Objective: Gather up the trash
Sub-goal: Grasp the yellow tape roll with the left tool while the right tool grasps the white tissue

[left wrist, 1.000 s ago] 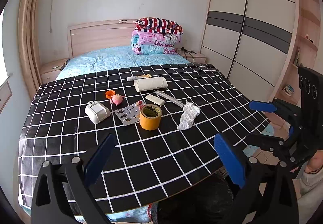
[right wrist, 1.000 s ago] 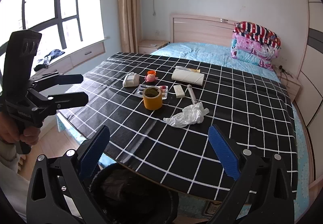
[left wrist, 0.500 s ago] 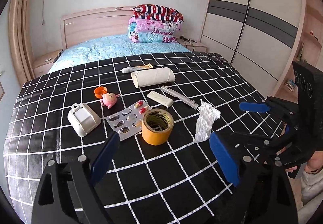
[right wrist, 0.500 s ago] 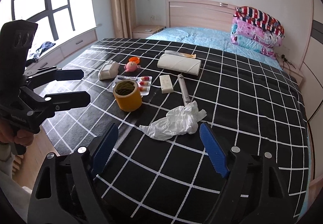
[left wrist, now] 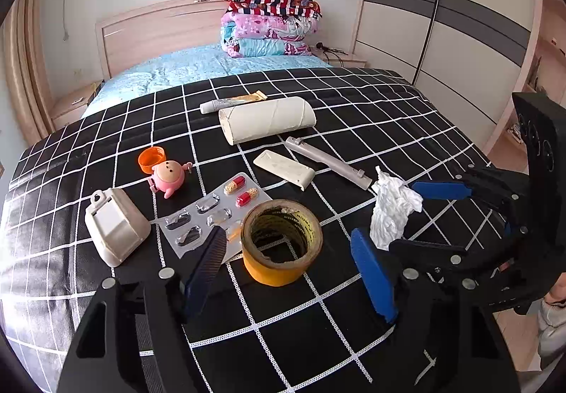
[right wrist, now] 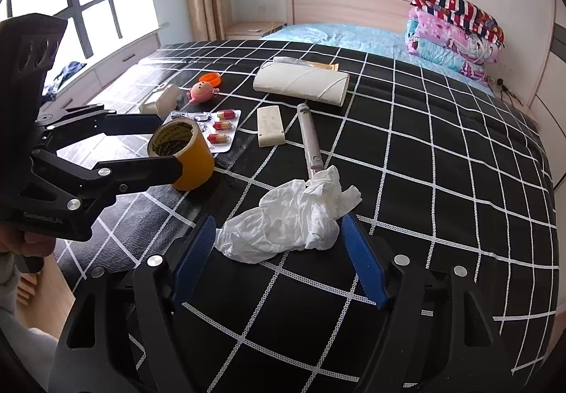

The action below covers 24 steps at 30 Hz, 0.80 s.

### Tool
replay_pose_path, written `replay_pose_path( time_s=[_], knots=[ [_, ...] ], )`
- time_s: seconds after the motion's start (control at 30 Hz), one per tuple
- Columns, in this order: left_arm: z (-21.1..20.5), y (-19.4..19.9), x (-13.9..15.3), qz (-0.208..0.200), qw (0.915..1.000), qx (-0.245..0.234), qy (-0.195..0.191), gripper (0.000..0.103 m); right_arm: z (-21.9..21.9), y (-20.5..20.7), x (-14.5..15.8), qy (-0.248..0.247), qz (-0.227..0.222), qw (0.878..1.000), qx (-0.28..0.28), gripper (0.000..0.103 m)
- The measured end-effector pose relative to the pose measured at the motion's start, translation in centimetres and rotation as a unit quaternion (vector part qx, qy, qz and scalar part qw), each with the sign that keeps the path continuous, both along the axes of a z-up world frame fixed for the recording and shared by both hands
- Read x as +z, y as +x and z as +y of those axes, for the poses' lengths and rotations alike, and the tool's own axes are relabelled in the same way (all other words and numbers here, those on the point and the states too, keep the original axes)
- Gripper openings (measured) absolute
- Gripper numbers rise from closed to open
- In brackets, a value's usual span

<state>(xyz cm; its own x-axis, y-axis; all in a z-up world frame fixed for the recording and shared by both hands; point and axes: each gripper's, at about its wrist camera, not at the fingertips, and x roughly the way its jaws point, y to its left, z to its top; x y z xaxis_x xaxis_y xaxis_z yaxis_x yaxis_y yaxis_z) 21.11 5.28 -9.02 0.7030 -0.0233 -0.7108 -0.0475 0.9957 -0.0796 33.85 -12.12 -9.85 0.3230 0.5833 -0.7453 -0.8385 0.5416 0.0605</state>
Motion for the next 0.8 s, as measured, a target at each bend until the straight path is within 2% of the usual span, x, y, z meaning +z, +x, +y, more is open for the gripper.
replay_pose_path(
  time_s=[0.13,0.2,0.23,0.37,0.5,0.8],
  knots=[
    [0.4,0.7,-0.8,0.01,0.9999,0.007,-0.005,0.049,0.5,0.4,-0.6,-0.008,0.005,1.0,-0.001,0.059],
    [0.6,0.9,-1.0,0.01,0.9999,0.011,-0.009,0.048,0.6,0.6,-0.9,-0.013,0.006,1.0,-0.005,0.052],
    [0.7,0.8,-1.0,0.008,0.9998,0.011,-0.012,0.048,0.6,0.7,-1.1,-0.016,0.005,1.0,-0.008,0.043],
    [0.8,0.4,-0.8,0.005,0.9998,0.015,-0.013,0.047,0.2,0.8,-1.1,-0.012,0.006,1.0,-0.015,0.026],
    [0.4,-0.4,-0.2,-0.003,0.9998,0.013,-0.014,0.047,-0.3,0.6,-0.7,-0.004,0.009,1.0,-0.016,0.02],
    [-1.1,-3.7,1.2,-0.017,0.9997,0.008,-0.015,0.047,-2.1,-1.1,0.6,0.015,0.007,1.0,-0.02,0.019]
  ],
)
